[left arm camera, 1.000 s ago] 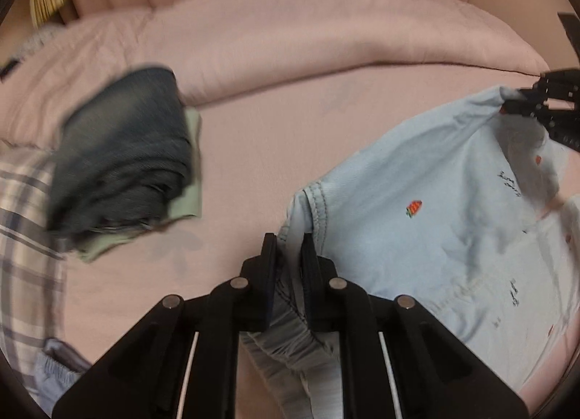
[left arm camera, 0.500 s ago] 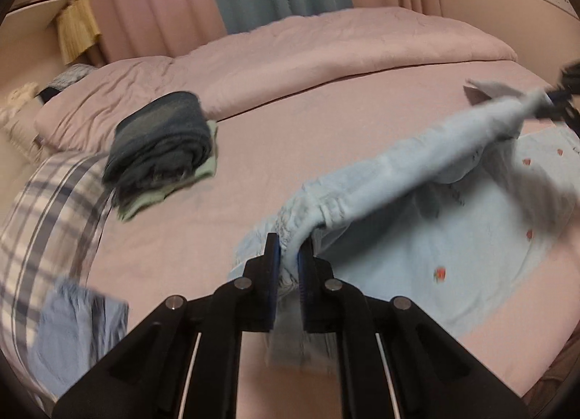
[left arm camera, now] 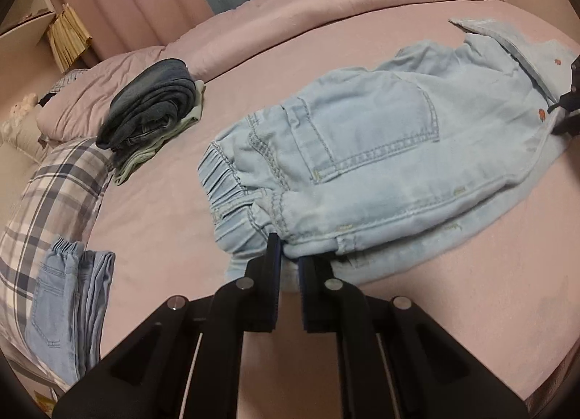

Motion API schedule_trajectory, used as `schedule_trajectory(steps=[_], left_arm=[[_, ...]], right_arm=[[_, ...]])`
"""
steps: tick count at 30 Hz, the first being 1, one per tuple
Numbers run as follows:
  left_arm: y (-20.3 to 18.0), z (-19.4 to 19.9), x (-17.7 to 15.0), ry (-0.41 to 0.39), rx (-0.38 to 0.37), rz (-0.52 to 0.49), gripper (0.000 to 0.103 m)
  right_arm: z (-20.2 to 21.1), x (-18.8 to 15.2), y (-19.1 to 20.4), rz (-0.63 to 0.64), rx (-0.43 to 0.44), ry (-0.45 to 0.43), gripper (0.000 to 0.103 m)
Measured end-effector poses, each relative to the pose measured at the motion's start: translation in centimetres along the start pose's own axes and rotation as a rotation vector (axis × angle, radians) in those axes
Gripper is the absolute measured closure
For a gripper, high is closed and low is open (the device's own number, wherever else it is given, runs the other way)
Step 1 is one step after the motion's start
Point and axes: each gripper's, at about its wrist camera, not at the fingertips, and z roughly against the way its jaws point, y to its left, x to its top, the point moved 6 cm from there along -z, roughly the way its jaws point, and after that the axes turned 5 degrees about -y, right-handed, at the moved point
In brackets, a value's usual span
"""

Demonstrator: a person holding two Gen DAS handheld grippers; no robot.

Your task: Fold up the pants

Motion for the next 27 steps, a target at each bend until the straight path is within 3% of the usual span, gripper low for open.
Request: schedule_trajectory(steps=[2, 5, 7, 8, 9, 13, 17, 21, 23, 27], left_arm=[[0.5, 0.6, -0.6, 0.012, -0.017, 0.057, 0.092], [0.6, 2.6, -1.1, 0.008, -0.044, 0.129, 0.075], [0.6, 3.7, -0.9, -0.013, -0.052, 0.154, 0.045], [0.5, 4.2, -0.6, -0.028, -0.059, 0.170, 0.044], [0.3, 4.6, -0.1, -0.043, -0.079, 0.190, 0.046], [-2.1, 4.9, 3.0, -0.089, -0.215, 0.261, 0.046], [-7.9, 3.8, 7.2, -0.114, -0.383, 0.243, 0.046], [-15.7, 2.9, 11.1, -0.113, -0.541, 0.132, 0.047], [-19.3, 2.5, 12.3, -0.094, -0.613, 0.070, 0.047], [-24.8, 1.8, 13.7, -0.058, -0.682, -0.020, 0.048]], right_arm=[[0.2, -0.2, -0.1, -0.044, 0.012, -0.002, 0.091], [1.2, -0.2, -2.0, -0.179, 0.078, -0.032, 0.078], [2.4, -0.7, -4.4, -0.368, 0.162, -0.083, 0.062], [2.8, -1.1, -5.6, -0.438, 0.175, -0.102, 0.052], [3.2, -1.7, -7.3, -0.526, 0.181, -0.124, 0.050], [4.8, -4.4, -12.9, -0.809, 0.163, -0.183, 0.049], [2.4, -4.5, -18.7, -0.906, 0.007, -0.077, 0.048], [-2.8, -2.8, -23.1, -1.044, 0.037, 0.029, 0.048], [-4.9, -2.8, -24.2, -1.084, 0.010, 0.084, 0.048], [-9.0, -2.2, -25.6, -1.110, -0.003, 0.194, 0.048]])
